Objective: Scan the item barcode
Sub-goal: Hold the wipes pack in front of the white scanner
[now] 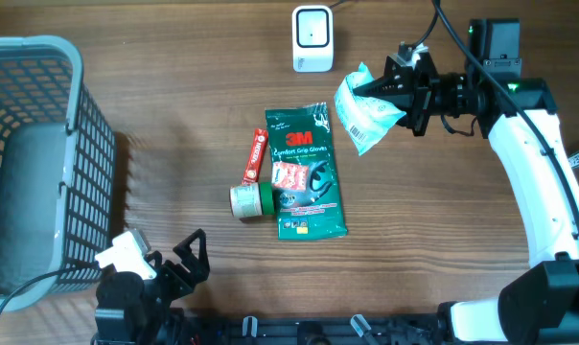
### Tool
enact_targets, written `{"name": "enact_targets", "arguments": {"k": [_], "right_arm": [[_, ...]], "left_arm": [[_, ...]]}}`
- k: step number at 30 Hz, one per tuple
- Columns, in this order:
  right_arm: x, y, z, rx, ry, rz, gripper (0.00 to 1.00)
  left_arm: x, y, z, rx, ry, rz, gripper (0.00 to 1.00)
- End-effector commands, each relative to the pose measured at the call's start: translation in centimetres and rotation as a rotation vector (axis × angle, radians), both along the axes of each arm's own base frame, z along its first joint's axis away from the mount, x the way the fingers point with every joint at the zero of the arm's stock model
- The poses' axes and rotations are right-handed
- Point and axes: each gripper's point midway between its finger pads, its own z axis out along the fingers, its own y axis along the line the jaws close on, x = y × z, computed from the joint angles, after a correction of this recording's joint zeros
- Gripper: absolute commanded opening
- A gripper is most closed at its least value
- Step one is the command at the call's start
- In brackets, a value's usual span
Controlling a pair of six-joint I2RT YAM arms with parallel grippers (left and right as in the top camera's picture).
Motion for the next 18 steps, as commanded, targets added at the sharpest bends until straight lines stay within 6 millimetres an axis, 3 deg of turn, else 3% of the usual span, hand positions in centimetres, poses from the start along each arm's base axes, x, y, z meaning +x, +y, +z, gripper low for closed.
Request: {"name": "enact_targets", "arguments": {"k": [1,15,18], "right_arm": [[-0.6,0.0,0.8,0.054,-0.045,0.042,0.04],[-0.9,0.0,0.5,0.052,-0.049,0.037,0.04],[-0.1,0.1,-0.6,-0.01,-0.165,-0.004,0.04]], "left_arm": [[0.1,0.0,-0.1,-0.004,0.001,0.003,1.0],[0.1,0.0,-0.1,-0.004,0.001,0.003,1.0],[0.1,0.0,-0.1,-0.004,0.001,0.003,1.0]]}}
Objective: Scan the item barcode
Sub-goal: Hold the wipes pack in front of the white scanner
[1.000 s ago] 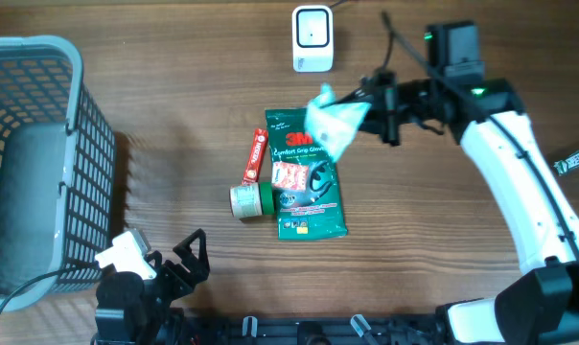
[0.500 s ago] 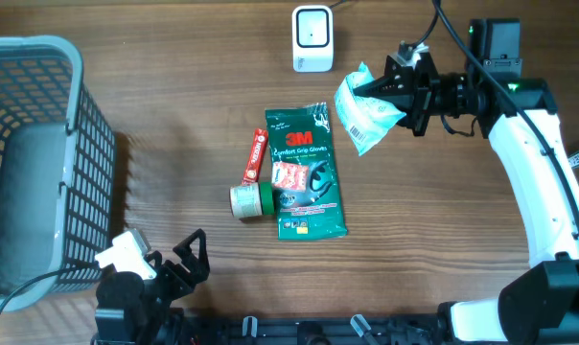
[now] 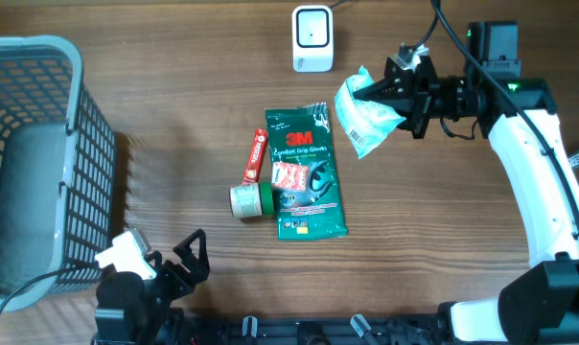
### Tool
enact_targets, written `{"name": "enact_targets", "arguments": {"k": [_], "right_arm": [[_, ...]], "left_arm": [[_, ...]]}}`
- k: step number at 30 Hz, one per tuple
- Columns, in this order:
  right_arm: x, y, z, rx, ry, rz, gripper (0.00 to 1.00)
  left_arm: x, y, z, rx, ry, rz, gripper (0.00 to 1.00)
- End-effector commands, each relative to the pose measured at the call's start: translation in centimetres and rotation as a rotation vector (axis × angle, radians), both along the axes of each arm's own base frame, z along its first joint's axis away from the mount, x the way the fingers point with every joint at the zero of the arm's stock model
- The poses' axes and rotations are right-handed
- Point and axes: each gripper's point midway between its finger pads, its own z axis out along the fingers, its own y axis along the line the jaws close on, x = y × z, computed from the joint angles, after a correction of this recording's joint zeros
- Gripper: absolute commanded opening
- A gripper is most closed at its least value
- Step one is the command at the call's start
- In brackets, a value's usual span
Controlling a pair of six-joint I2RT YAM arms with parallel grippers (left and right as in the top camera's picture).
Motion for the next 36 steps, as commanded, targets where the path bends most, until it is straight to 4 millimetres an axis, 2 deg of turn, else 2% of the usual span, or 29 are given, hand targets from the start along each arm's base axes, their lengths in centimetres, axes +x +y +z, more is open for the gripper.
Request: {"name": "enact_targets", "arguments": {"k": [1,4,6,9,13,17,21,24,29,33,36], "right_arm": [[0.6,0.1,-1.0,-0.046,-0.152,-0.025,0.04],[1.6,0.1,-3.3,-0.182,-0.17,-0.082,0.04],[2.4,0.2,-6.1,-0.351,-0.154,-0.137,0.04],[3.4,-0.3,-9.2,-0.553,-0.16,-0.199,0.04],[4.2,-0.8,-12.0,-0.776,-0.193,-0.252,0.04],[5.4,-1.1,-13.3,-0.948,-0.28,-0.308,0.05],[7.3,-1.4,-13.5,-1.131,-0.484,-0.351,0.04],[8.1,-2.5,-13.6,-1.232,-0.531,-0.394,0.04],[10.4,-2.3,-13.0,-1.245,-0.678,-0.399,0.04],[11.7,-1.8,-14.7,-1.254,-0.693,-0.38,0.04],[14.2,-0.7,-16.2,-1.244,-0.799,-0.358,0.05]], "left_arm": [[0.1,0.0,-0.1,-0.005,0.001,0.003,1.0],[0.1,0.0,-0.1,-0.005,0.001,0.003,1.0],[0.1,0.0,-0.1,-0.005,0.001,0.003,1.0],[0.1,0.0,-0.1,-0.005,0.001,0.003,1.0],[0.1,0.0,-0.1,-0.005,0.001,0.003,1.0],[0.1,0.0,-0.1,-0.005,0.001,0.003,1.0],[0.1,0.0,-0.1,-0.005,0.001,0.003,1.0],[0.1,0.0,-0.1,-0.005,0.001,0.003,1.0],[0.1,0.0,-0.1,-0.005,0.001,0.003,1.0],[0.1,0.0,-0.1,-0.005,0.001,0.003,1.0],[0.1,0.0,-0.1,-0.005,0.001,0.003,1.0]]}}
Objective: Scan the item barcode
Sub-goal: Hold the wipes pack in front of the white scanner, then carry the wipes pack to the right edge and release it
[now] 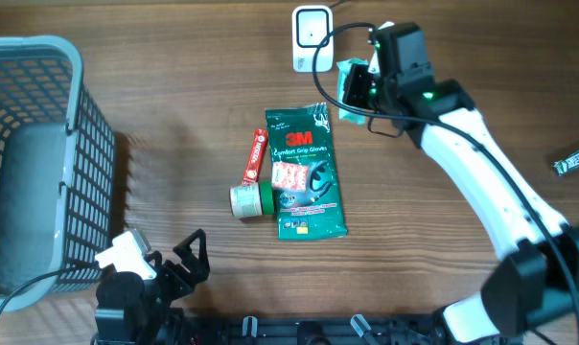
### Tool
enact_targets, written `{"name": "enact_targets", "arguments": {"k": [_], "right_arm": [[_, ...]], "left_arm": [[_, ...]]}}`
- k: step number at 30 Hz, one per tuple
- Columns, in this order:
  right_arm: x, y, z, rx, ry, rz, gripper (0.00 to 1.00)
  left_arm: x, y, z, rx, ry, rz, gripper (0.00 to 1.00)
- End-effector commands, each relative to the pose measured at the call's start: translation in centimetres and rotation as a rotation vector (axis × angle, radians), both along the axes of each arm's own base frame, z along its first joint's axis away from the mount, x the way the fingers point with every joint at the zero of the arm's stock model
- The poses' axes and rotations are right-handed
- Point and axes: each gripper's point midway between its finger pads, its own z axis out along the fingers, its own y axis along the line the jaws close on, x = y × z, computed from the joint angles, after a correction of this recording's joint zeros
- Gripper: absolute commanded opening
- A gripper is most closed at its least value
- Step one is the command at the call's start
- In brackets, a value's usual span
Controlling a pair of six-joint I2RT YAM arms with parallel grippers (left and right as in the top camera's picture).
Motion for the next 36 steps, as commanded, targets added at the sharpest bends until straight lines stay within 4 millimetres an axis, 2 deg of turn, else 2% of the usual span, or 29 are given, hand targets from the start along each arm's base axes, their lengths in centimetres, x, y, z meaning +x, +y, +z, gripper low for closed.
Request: {"name": "enact_targets", "arguments": {"k": [1,3,5,8,10,13,16,18,23,25,28,30,32,33,34,35,36], "right_arm": [[3.0,1.6,-1.9,-0.063,-0.099,0.134,0.05],[4.0,3.9,-1.3,-0.008,-0.181,0.253,0.04],[5.2,4.7,-0.1,0.052,-0.243,0.25,0.05],[7.7,5.0,2.7,-0.005,-0.439,0.26,0.05],[9.7,4.2,3.8,-0.09,-0.546,0.193,0.04],[12.1,4.2,3.4,-0.113,-0.589,0.149,0.05],[15.8,6.2,1.8,-0.132,-0.597,0.172,0.05],[17.5,7.0,1.0,-0.145,-0.588,0.161,0.04],[20.0,7.0,-2.2,-0.199,-0.553,0.108,0.04],[20.2,6.9,-2.3,-0.202,-0.555,0.092,0.05],[20.2,6.2,0.1,-0.187,-0.575,0.029,0.04],[19.6,4.8,2.4,-0.218,-0.563,-0.028,0.04],[18.1,1.5,4.6,-0.292,-0.51,-0.142,0.04],[16.5,-1.6,5.8,-0.372,-0.451,-0.236,0.04],[15.1,-3.8,6.4,-0.436,-0.403,-0.287,0.04],[13.7,-5.9,6.7,-0.497,-0.354,-0.33,0.04],[11.8,-9.0,6.8,-0.581,-0.281,-0.391,0.04]], "left_arm": [[0.1,0.0,-0.1,-0.004,0.0,0.003,1.0],[0.1,0.0,-0.1,-0.004,0.0,0.003,1.0],[0.1,0.0,-0.1,-0.004,0.001,0.003,1.0],[0.1,0.0,-0.1,-0.004,0.001,0.003,1.0],[0.1,0.0,-0.1,-0.004,0.0,0.003,1.0],[0.1,0.0,-0.1,-0.004,0.0,0.003,1.0],[0.1,0.0,-0.1,-0.004,0.001,0.003,1.0],[0.1,0.0,-0.1,-0.004,0.0,0.003,1.0],[0.1,0.0,-0.1,-0.004,0.001,0.003,1.0],[0.1,0.0,-0.1,-0.004,0.001,0.003,1.0],[0.1,0.0,-0.1,-0.004,0.0,0.003,1.0],[0.1,0.0,-0.1,-0.004,0.0,0.003,1.0],[0.1,0.0,-0.1,-0.004,0.0,0.003,1.0],[0.1,0.0,-0.1,-0.004,0.0,0.003,1.0],[0.1,0.0,-0.1,-0.004,0.0,0.003,1.0],[0.1,0.0,-0.1,-0.004,0.0,0.003,1.0],[0.1,0.0,-0.1,-0.004,0.0,0.003,1.0]]}}
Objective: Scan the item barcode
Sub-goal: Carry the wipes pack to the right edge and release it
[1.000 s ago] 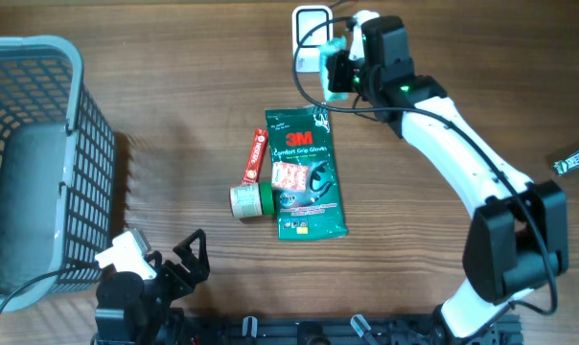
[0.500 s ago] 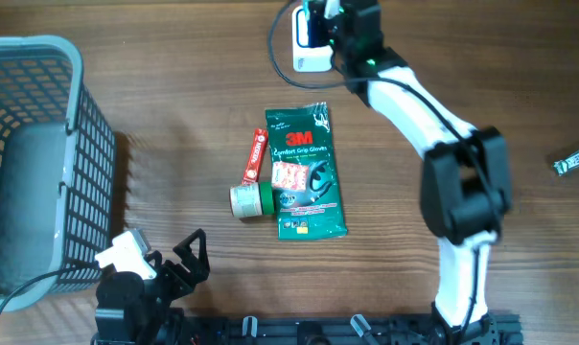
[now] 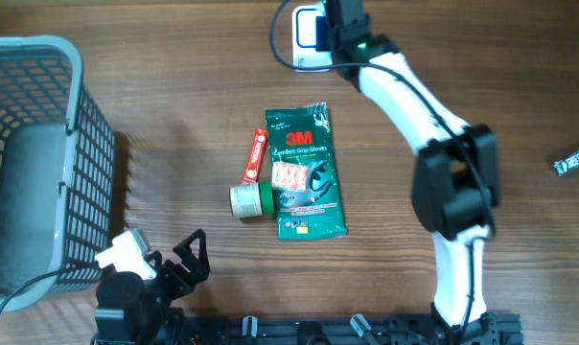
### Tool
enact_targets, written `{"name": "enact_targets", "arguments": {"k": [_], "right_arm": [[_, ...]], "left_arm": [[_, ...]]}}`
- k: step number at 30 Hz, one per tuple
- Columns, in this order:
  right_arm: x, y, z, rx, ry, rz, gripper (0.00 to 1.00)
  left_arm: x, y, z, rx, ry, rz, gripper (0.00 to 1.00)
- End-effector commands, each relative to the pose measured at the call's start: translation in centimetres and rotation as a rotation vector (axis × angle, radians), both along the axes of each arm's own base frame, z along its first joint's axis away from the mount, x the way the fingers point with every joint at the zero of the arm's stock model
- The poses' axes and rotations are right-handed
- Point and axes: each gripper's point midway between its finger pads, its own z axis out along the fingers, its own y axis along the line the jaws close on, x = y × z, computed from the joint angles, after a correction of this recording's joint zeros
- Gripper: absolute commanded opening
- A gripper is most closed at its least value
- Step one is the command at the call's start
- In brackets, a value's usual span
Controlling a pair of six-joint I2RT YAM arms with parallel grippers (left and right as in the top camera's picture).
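The white barcode scanner (image 3: 300, 46) stands at the table's far edge, half covered by my right arm. My right gripper (image 3: 326, 27) hovers right over the scanner's face. Only a bluish-white sliver of the pouch (image 3: 318, 31) it is shut on shows under the wrist; the rest is hidden. Near the front left edge, my left gripper (image 3: 192, 255) rests low with its fingers spread and nothing between them.
A green 3M glove pack (image 3: 304, 172) lies mid-table, with a red tube (image 3: 259, 157) and a green-white roll (image 3: 249, 199) at its left. A grey wire basket (image 3: 40, 144) fills the left side. A small metallic item (image 3: 572, 160) lies at the right edge.
My right gripper has moved further left and toward the far edge, from just right of the scanner to directly over it. The pouch is now mostly hidden. The left arm is unchanged.
My right gripper first held the white pouch in the air well to the right of the scanner, and barely shifted by the following moment. Then it was close beside the scanner with the pouch. Now it is over the scanner's face.
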Motion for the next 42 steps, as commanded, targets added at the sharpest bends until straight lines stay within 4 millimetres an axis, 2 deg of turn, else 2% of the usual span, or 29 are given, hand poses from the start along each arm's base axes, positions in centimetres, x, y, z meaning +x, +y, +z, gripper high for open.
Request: {"name": "enact_targets", "arguments": {"k": [1,2,4,5,7,9,12,13,18,21,22,23,24,25,27,29,31,33,34,37,39,42], "right_arm": [[-4.4,-11.6,9.8,-0.181,-0.065,-0.385,0.04],[-6.7,-16.6,8.2,-0.266,0.059,-0.485,0.05],[-7.8,-20.5,5.8,-0.277,0.164,-0.529,0.04],[-8.5,-23.4,3.6,-0.247,0.236,-0.561,0.04],[-9.9,-28.1,0.0,-0.182,0.334,-0.623,0.04],[-11.5,-32.0,-3.9,-0.092,0.416,-0.698,0.05],[-14.4,-35.9,-8.5,0.019,0.535,-0.765,0.05],[-14.8,-36.4,-8.9,0.025,0.547,-0.778,0.04],[-17.5,-40.3,-9.4,0.072,0.558,-0.912,0.08],[-20.1,-42.3,-8.9,0.128,0.57,-1.04,0.08],[-20.5,-42.6,-8.5,0.133,0.566,-1.055,0.23],[-20.8,-42.7,-7.8,0.133,0.56,-1.057,0.58],[-20.9,-42.7,-6.7,0.12,0.551,-1.033,1.0],[-20.9,-42.5,-5.8,0.115,0.54,-1.019,1.0],[-20.7,-41.3,-3.6,0.133,0.506,-0.991,0.99],[-19.9,-38.4,-1.3,0.197,0.476,-0.911,1.0],[-18.6,-33.4,0.2,0.343,0.473,-0.762,1.0],[-17.8,-26.4,0.8,0.546,0.542,-0.561,1.0],[-18.0,-22.9,0.9,0.634,0.6,-0.472,1.0],[-19.6,-14.7,0.1,0.734,0.76,-0.287,1.0],[-21.6,-9.5,-0.9,0.7,0.857,-0.098,1.0],[-25.3,-3.0,-2.6,0.585,0.976,0.077,1.0]], "left_arm": [[0.1,0.0,-0.1,-0.005,0.0,0.003,1.0],[0.0,0.0,-0.1,-0.005,0.001,0.003,1.0],[0.0,0.0,-0.1,-0.005,0.001,0.003,1.0],[0.1,0.0,-0.1,-0.005,0.0,0.003,1.0],[0.0,0.0,-0.1,-0.005,0.001,0.003,1.0],[0.0,0.0,-0.1,-0.005,0.001,0.003,1.0],[0.0,0.0,-0.1,-0.005,0.001,0.003,1.0],[0.0,0.0,-0.1,-0.005,0.001,0.003,1.0],[0.0,0.0,-0.1,-0.005,0.001,0.003,1.0],[0.0,0.0,-0.1,-0.005,0.001,0.003,1.0],[0.0,0.0,-0.1,-0.005,0.001,0.003,1.0],[0.0,0.0,-0.1,-0.005,0.001,0.003,1.0],[0.0,0.0,-0.1,-0.005,0.001,0.003,1.0],[0.0,0.0,-0.1,-0.005,0.001,0.003,1.0],[0.0,0.0,-0.1,-0.005,0.001,0.003,1.0],[0.0,0.0,-0.1,-0.005,0.001,0.003,1.0],[0.0,0.0,-0.1,-0.005,0.001,0.003,1.0],[0.0,0.0,-0.1,-0.005,0.001,0.003,1.0],[0.0,0.0,-0.1,-0.005,0.001,0.003,1.0],[0.0,0.0,-0.1,-0.005,0.001,0.003,1.0],[0.0,0.0,-0.1,-0.005,0.001,0.003,1.0],[0.0,0.0,-0.1,-0.005,0.001,0.003,1.0]]}}
